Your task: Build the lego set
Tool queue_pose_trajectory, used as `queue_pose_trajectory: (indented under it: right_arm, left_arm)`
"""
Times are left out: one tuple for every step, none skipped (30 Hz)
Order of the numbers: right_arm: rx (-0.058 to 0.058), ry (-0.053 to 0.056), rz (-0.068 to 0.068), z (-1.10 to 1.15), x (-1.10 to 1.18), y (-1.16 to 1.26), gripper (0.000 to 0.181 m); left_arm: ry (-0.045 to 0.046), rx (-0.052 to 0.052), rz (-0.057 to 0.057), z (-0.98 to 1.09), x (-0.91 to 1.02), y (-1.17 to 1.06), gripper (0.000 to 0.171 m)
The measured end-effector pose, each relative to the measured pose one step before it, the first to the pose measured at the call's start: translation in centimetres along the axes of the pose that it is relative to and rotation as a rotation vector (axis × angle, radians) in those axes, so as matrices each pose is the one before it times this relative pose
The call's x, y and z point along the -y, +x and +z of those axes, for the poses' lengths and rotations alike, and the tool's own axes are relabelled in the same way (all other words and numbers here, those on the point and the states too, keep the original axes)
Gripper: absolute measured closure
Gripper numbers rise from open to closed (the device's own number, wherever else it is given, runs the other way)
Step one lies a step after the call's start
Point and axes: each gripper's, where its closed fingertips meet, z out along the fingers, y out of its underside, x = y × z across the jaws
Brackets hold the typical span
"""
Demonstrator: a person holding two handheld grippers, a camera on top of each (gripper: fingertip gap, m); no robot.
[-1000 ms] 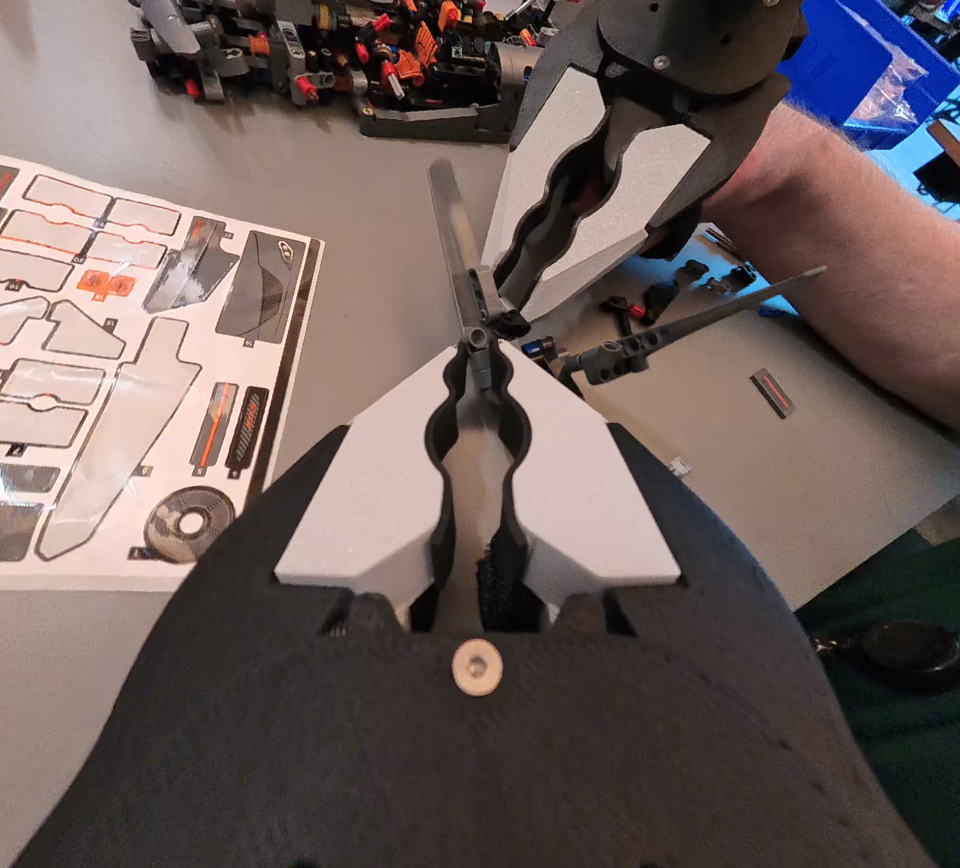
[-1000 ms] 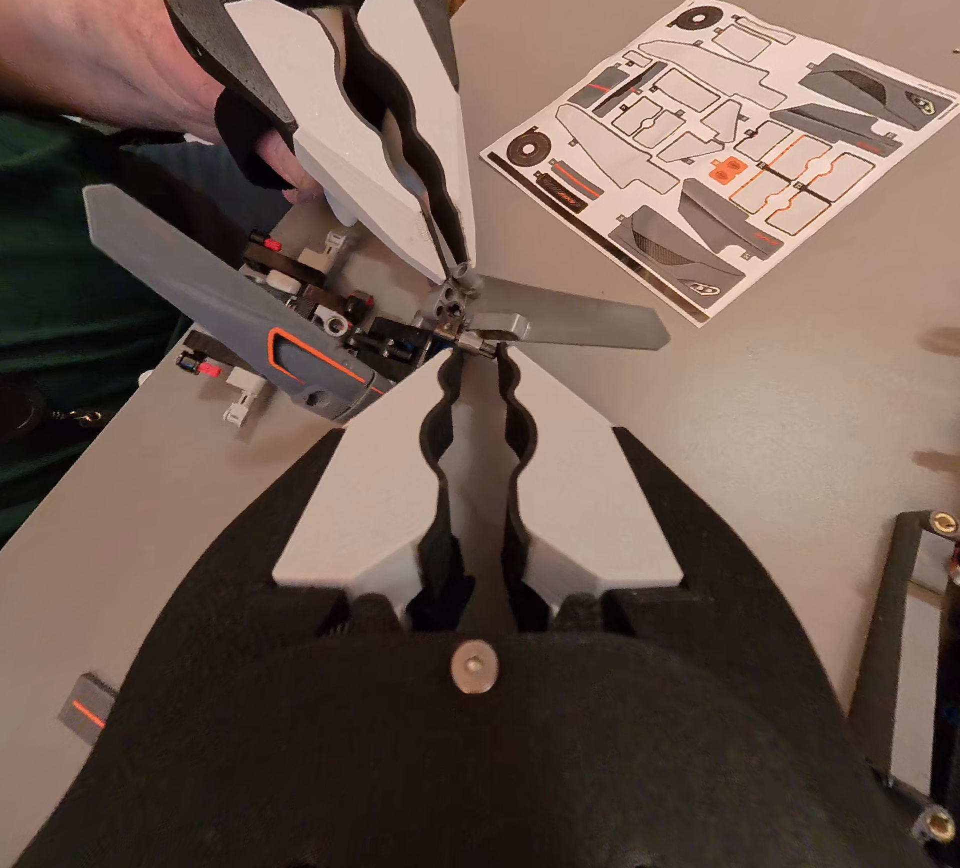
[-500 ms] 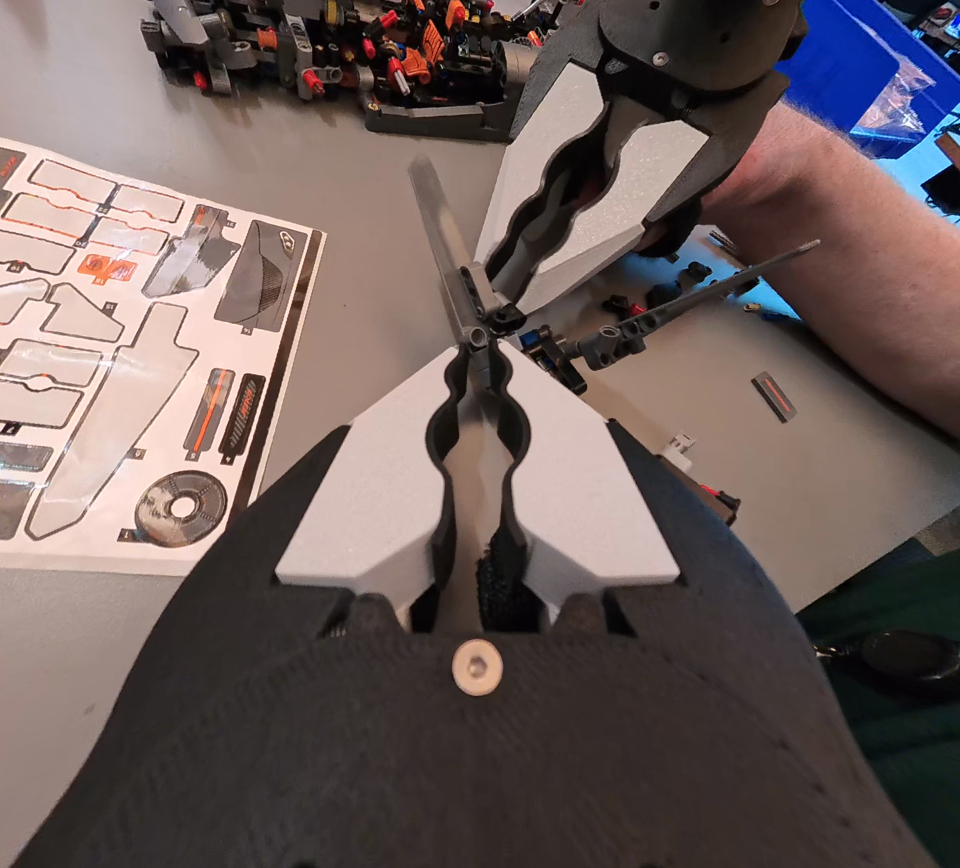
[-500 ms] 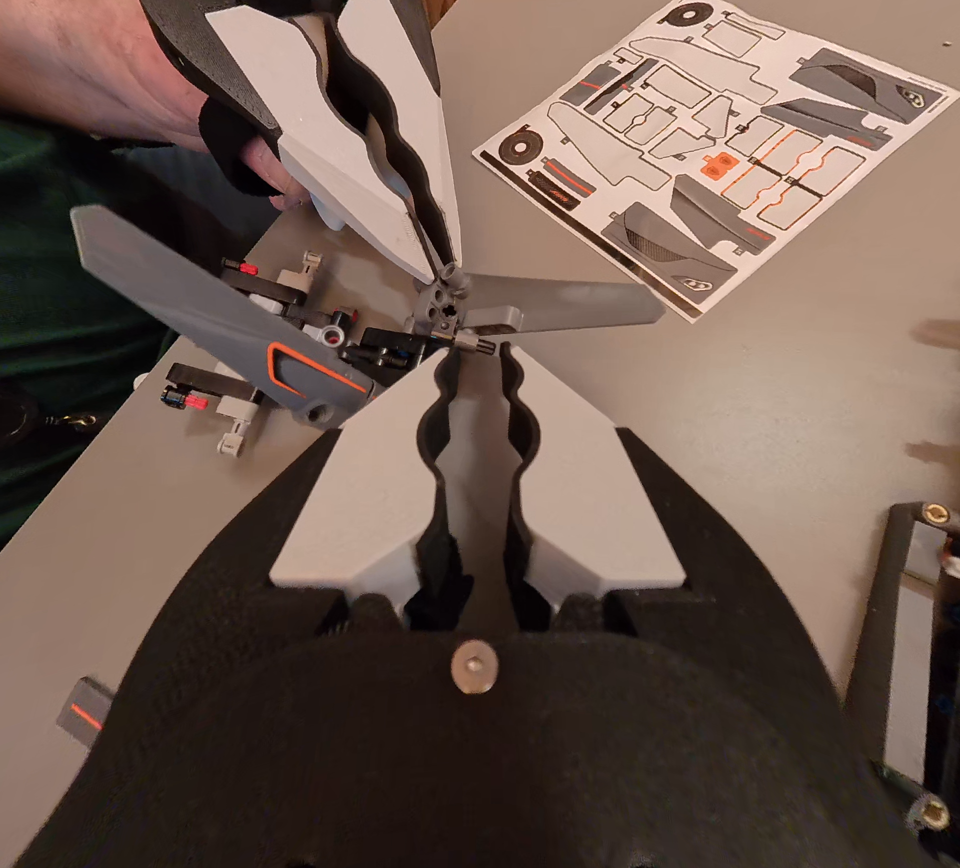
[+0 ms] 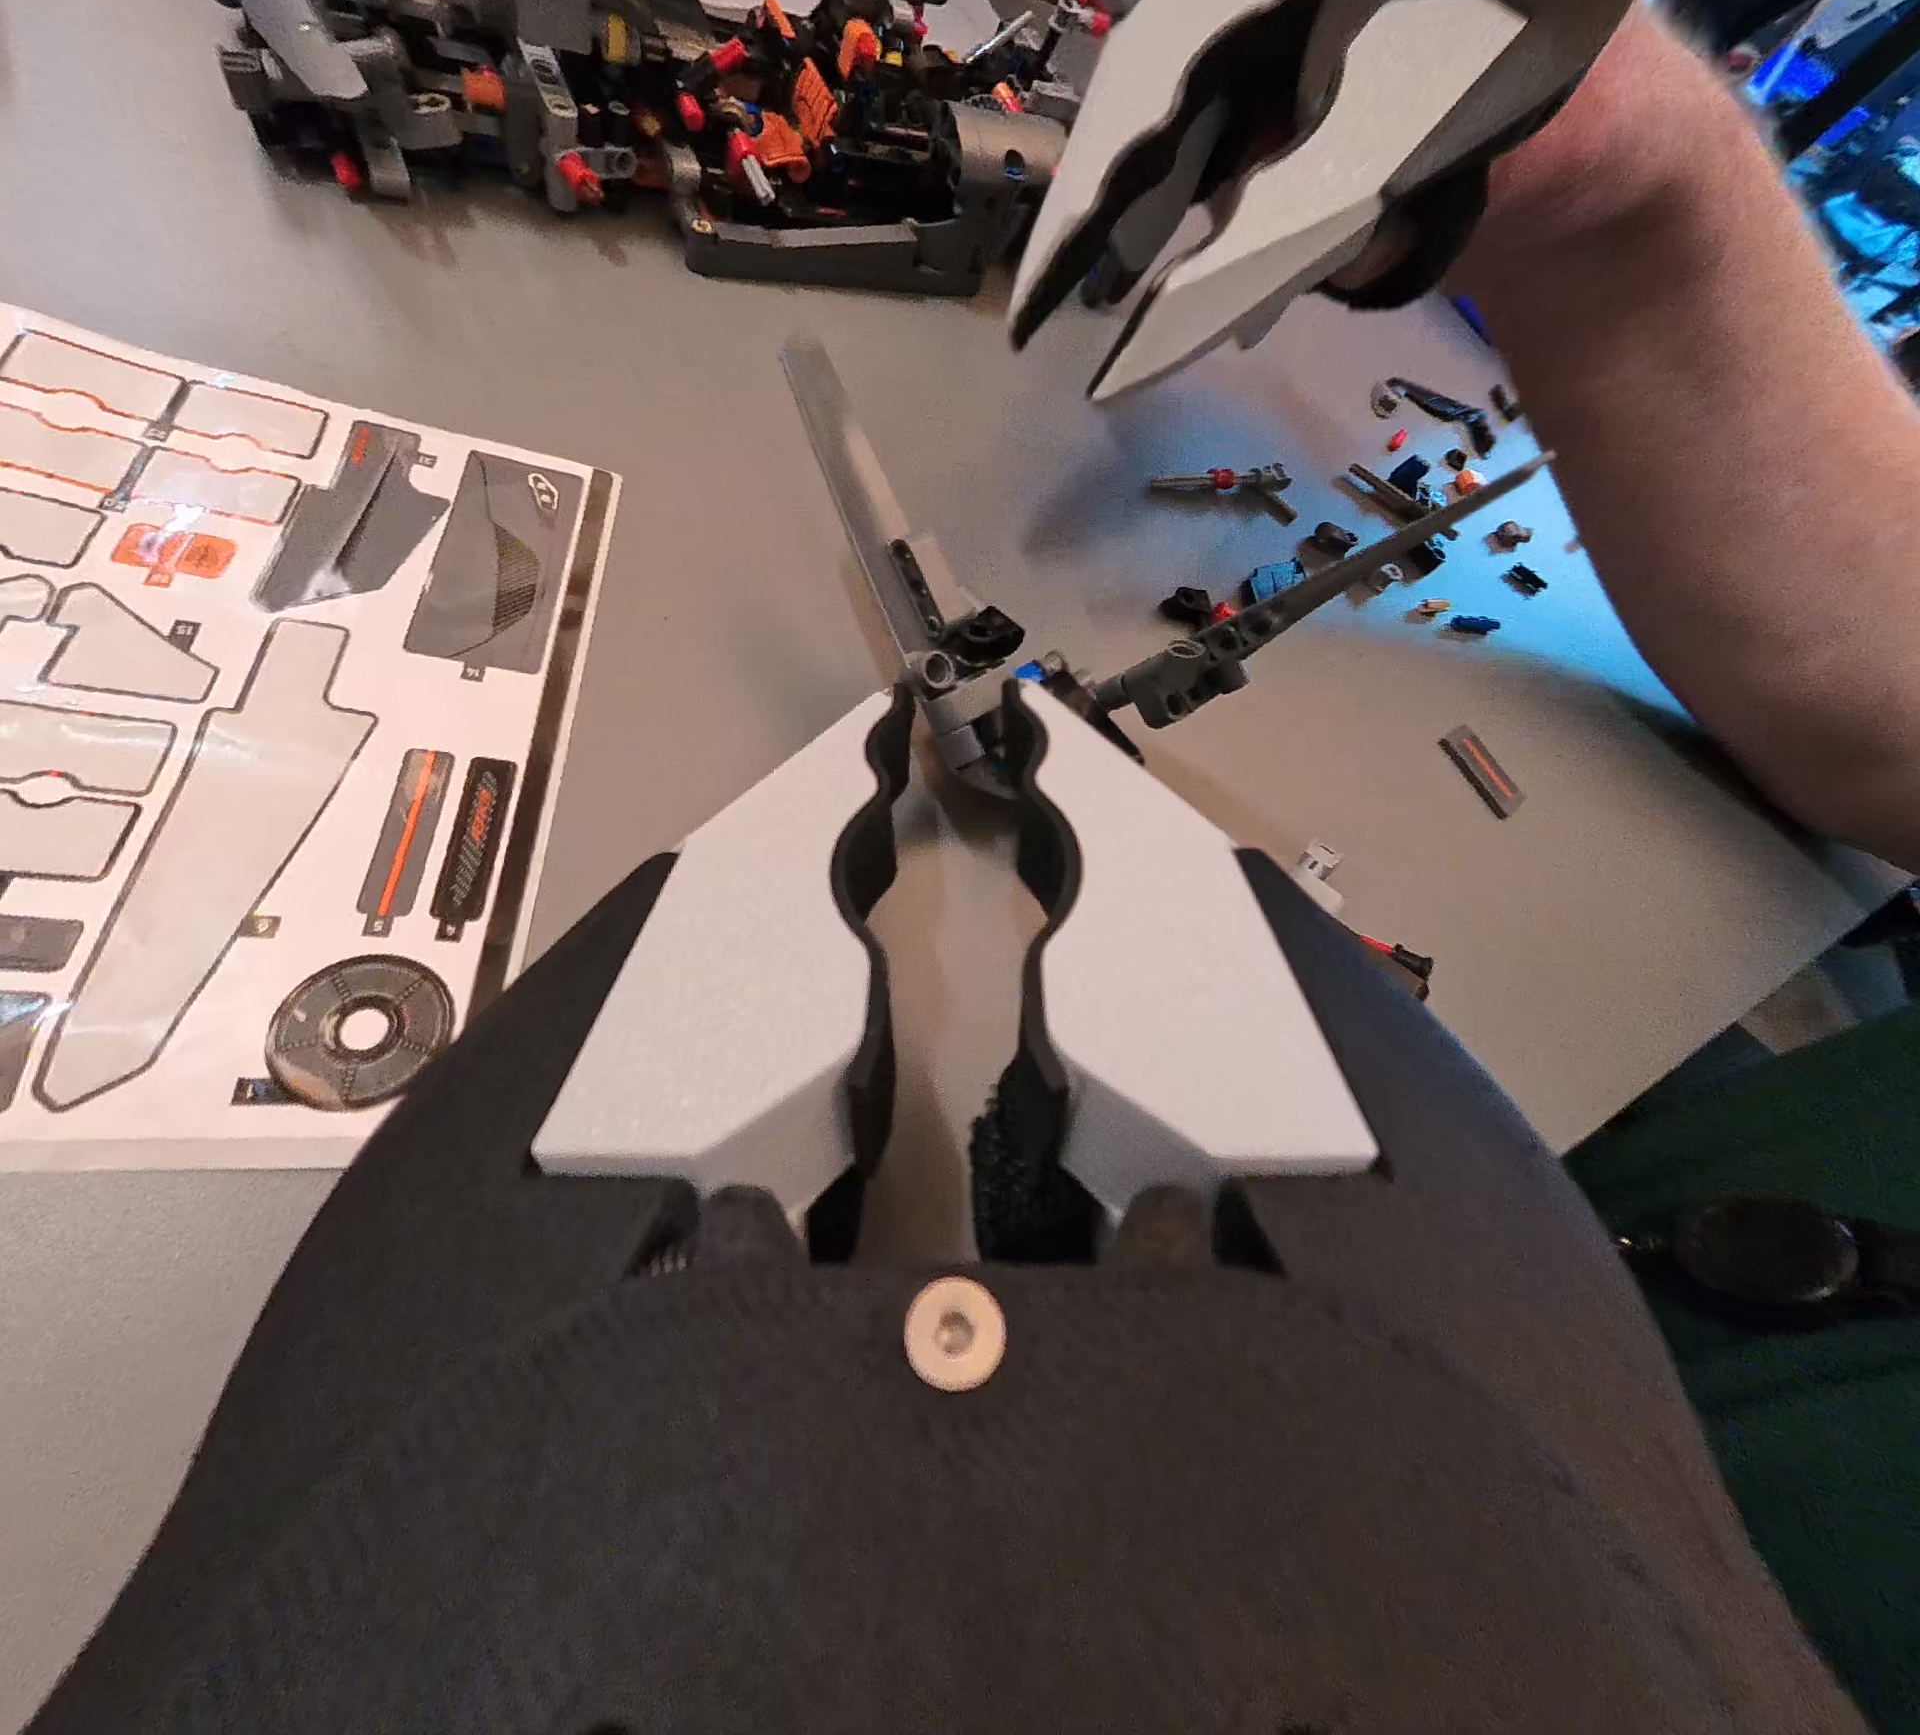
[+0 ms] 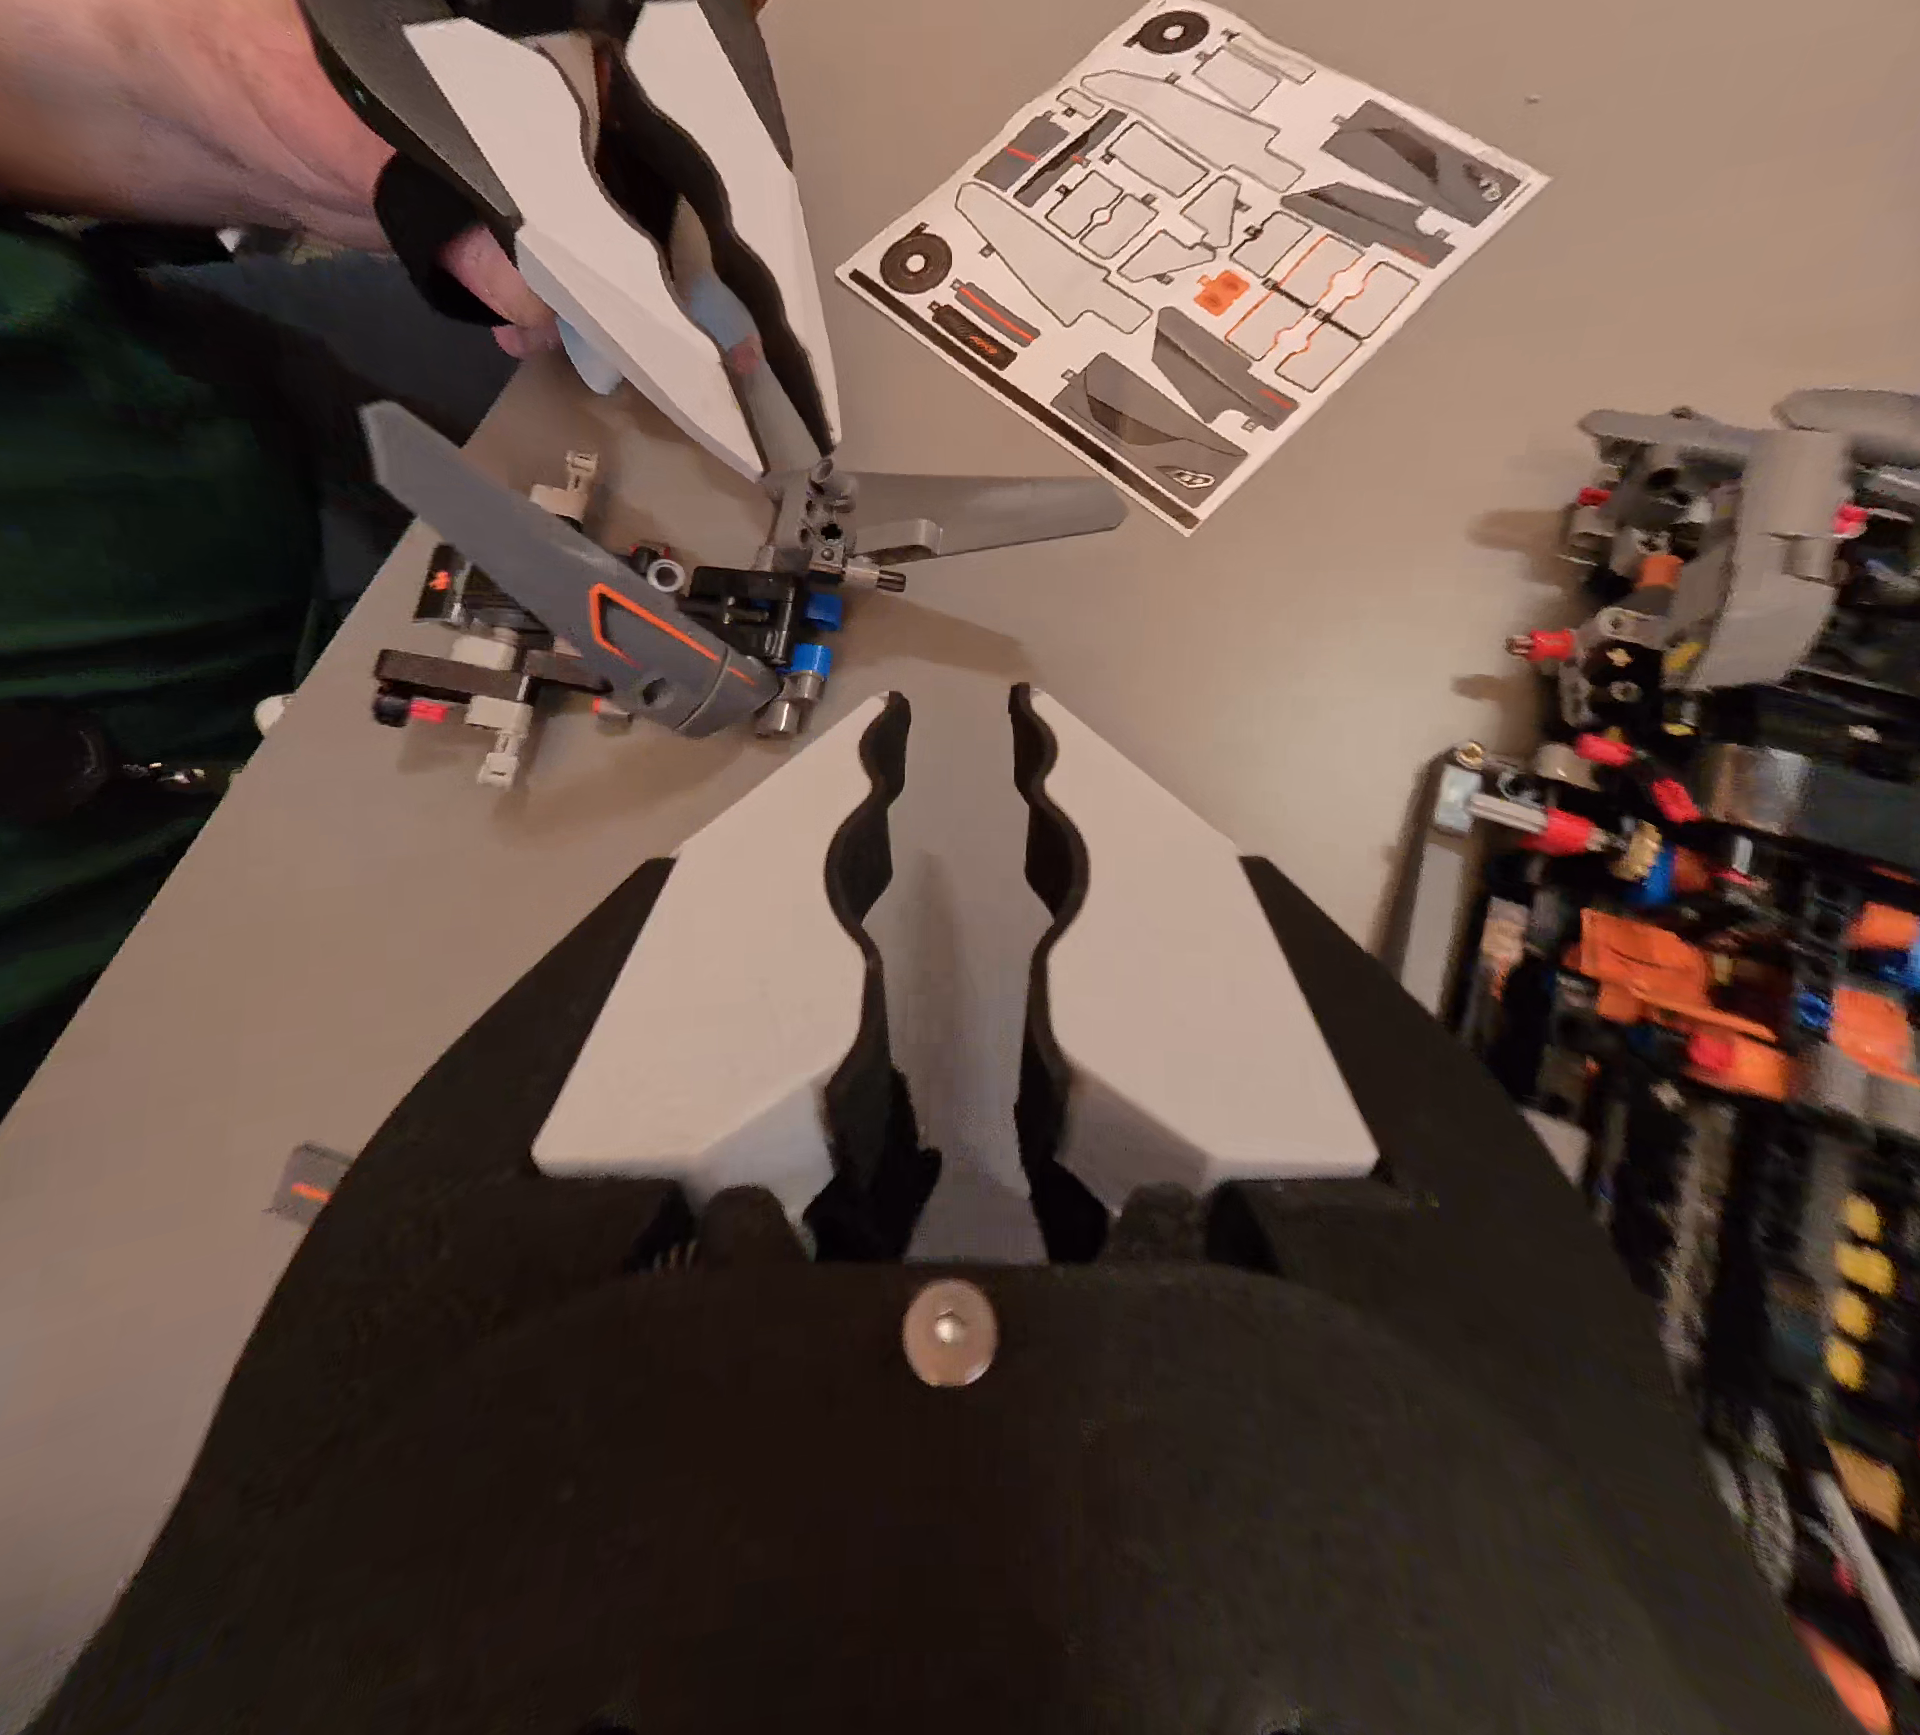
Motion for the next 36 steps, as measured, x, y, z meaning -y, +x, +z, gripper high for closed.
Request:
queue_pose_trajectory:
  right_arm:
    - [-0.003, -0.0014, 0.0069, -0.819, 0.257, -0.183, 0.162]
    - [0.0033, -0.0033, 0.0028, -0.77, 0.235, -0.447, 0.161]
    - [-0.0003, -0.0106, -0.0016, -0.664, 0.102, -0.541, 0.16]
    - [0.0003, -0.0133, -0.0029, -0.529, 0.013, -0.678, 0.159]
    - [0.0143, -0.0074, -0.0017, -0.288, 0.039, -0.978, 0.157]
    - [0.025, -0.0006, 0.0012, -0.016, 0.096, -1.168, 0.154]
    - [0.018, 0.0031, 0.0075, 0.309, 0.137, -1.062, 0.15]
    - [0.0121, -0.0001, 0.0095, 0.634, 0.068, -0.941, 0.146]
    - [0.0052, -0.009, 0.0059, 0.89, -0.097, -0.798, 0.142]
    - [-0.011, -0.01, -0.0014, 0.996, -0.167, -0.551, 0.139]
    - [-0.0255, -0.0017, 0.001, 0.949, -0.098, -0.206, 0.139]
    - [-0.0211, -0.0008, 0.0124, 0.856, -0.013, -0.065, 0.141]
    - [-0.0063, 0.0042, 0.017, 0.703, 0.03, -0.147, 0.144]
    - [0.0029, 0.0199, 0.012, 0.523, 0.144, -0.182, 0.148]
    - [-0.0087, 0.0304, 0.0088, 0.304, 0.172, 0.116, 0.156]
    - [-0.0173, 0.0315, 0.0167, 0.104, 0.144, 0.394, 0.166]
    - [0.002, 0.0256, 0.0247, -0.012, 0.105, 0.188, 0.167]
    - [0.0029, 0.0156, 0.0169, -0.098, 0.074, 0.147, 0.17]
    - [-0.0194, 0.0118, 0.0013, -0.188, 0.076, 0.397, 0.174]
    - [-0.0168, 0.0048, 0.003, -0.176, 0.028, 0.413, 0.176]
    - [0.0056, -0.0003, 0.0227, -0.199, -0.034, 0.265, 0.176]
    - [0.0105, 0.0113, 0.0304, -0.246, 0.139, 0.32, 0.176]
    - [0.0112, 0.0262, 0.0223, -0.298, 0.322, 0.301, 0.176]
    - [0.0115, 0.019, 0.0193, -0.297, 0.211, 0.319, 0.176]
    - [0.0045, 0.0048, 0.0244, -0.266, 0.033, 0.441, 0.176]
    - [0.0092, 0.0033, 0.0203, -0.195, 0.029, 0.322, 0.176]
    - [0.009, -0.0003, 0.0131, -0.11, -0.04, 0.245, 0.177]
    - [-0.0019, -0.0098, 0.016, -0.07, -0.164, 0.391, 0.176]
    - [0.004, -0.0029, 0.0173, -0.045, -0.045, 0.285, 0.176]
    - [0.0128, 0.0081, 0.0144, -0.032, 0.11, 0.148, 0.177]
    - [0.0063, 0.0086, 0.0141, -0.032, 0.075, 0.27, 0.176]
    - [0.0109, 0.0082, 0.019, -0.018, 0.033, 0.257, 0.176]
    - [0.0181, 0.0085, 0.0198, -0.014, 0.033, 0.136, 0.176]
    - [0.0067, 0.0041, 0.0151, 0.003, -0.028, 0.254, 0.176]
    - [0.003, 0.0042, 0.0142, 0.019, -0.003, 0.262, 0.176]
    - [0.0082, 0.0063, 0.0204, 0.021, 0.037, 0.183, 0.176]
  left_arm:
    - [0.00703, -0.0029, 0.0035, -0.074, 0.147, -0.021, 0.155]
    - [0.00873, -0.0014, 0.0064, -0.105, 0.184, -0.031, 0.155]
    - [0.00797, -0.009, 0.009, -0.146, 0.228, 0.141, 0.153]
    - [0.00779, -0.0081, 0.0127, -0.182, 0.259, 0.181, 0.153]
    - [0.00004, 0.0028, 0.0143, -0.147, 0.171, -0.006, 0.153]
    - [-0.01321, 0.007, 0.0135, -0.034, -0.031, -0.147, 0.153]
    - [-0.02091, 0.0002, 0.0105, 0.13, -0.2, -0.138, 0.152]
    - [-0.01949, -0.0061, 0.0007, 0.201, -0.236, -0.111, 0.151]
    - [-0.00612, -0.0084, -0.0054, 0.199, -0.045, -0.104, 0.151]
    - [0.00127, -0.0124, -0.0083, 0.19, 0.064, -0.056, 0.151]
    - [-0.00217, -0.0128, -0.0111, 0.208, 0.037, -0.045, 0.151]
    - [0.00348, -0.0082, -0.0085, 0.183, 0.123, -0.05, 0.151]
    - [0.00055, -0.0078, -0.0064, 0.207, 0.029, -0.03, 0.152]
    - [-0.01405, -0.0081, -0.006, 0.241, -0.204, -0.012, 0.153]
    - [-0.01456, -0.003, -0.0004, 0.188, -0.195, -0.025, 0.155]
    - [-0.00418, 0.0038, 0.0036, 0.052, -0.02, -0.06, 0.157]
    - [-0.00399, 0.0009, -0.0006, 0.041, -0.033, -0.027, 0.16]
    - [-0.00898, -0.0016, -0.0011, 0.063, -0.13, -0.016, 0.161]
    - [-0.00455, -0.0027, 0.0003, 0.051, -0.062, 0.054, 0.161]
    - [-0.00206, 0.0032, 0.0022, 0.043, -0.014, 0.032, 0.161]
    - [-0.00363, 0.0051, -0.0004, 0.063, -0.053, 0.02, 0.161]
    - [0.00171, 0.0016, -0.0013, 0.081, 0.011, 0.101, 0.161]
    - [0.00719, 0.0067, -0.0028, 0.063, 0.077, 0.07, 0.161]
    - [0.00442, 0.0022, -0.0011, 0.103, 0.019, 0.182, 0.161]
    - [0.00482, 0.0063, 0.005, 0.109, 0.02, 0.178, 0.161]
    - [0.00797, 0.0087, 0.0042, 0.068, 0.087, 0.136, 0.161]
    - [0.00767, 0.0005, -0.0021, 0.092, 0.07, 0.223, 0.161]
    - [0.00177, 0.0022, 0.0013, 0.099, -0.007, 0.167, 0.161]
    - [0.00728, 0.0103, 0.0108, 0.033, 0.107, 0.054, 0.161]
    - [0.0063, 0.0099, 0.0131, 0.02, 0.111, 0.063, 0.161]
    - [0.00283, 0.008, 0.0111, 0.026, 0.055, 0.023, 0.161]
    - [0.00693, 0.0049, 0.0068, -0.005, 0.109, 0.028, 0.161]
    - [0.00427, 0.0019, 0.0028, -0.005, 0.068, 0.042, 0.161]
    - [0.00329, 0.0031, 0.0035, -0.018, 0.056, 0.008, 0.161]
    - [0.012, 0.0065, 0.0074, -0.055, 0.169, 0.014, 0.161]
    - [0.00875, 0.0045, 0.012, -0.054, 0.127, 0.076, 0.161]
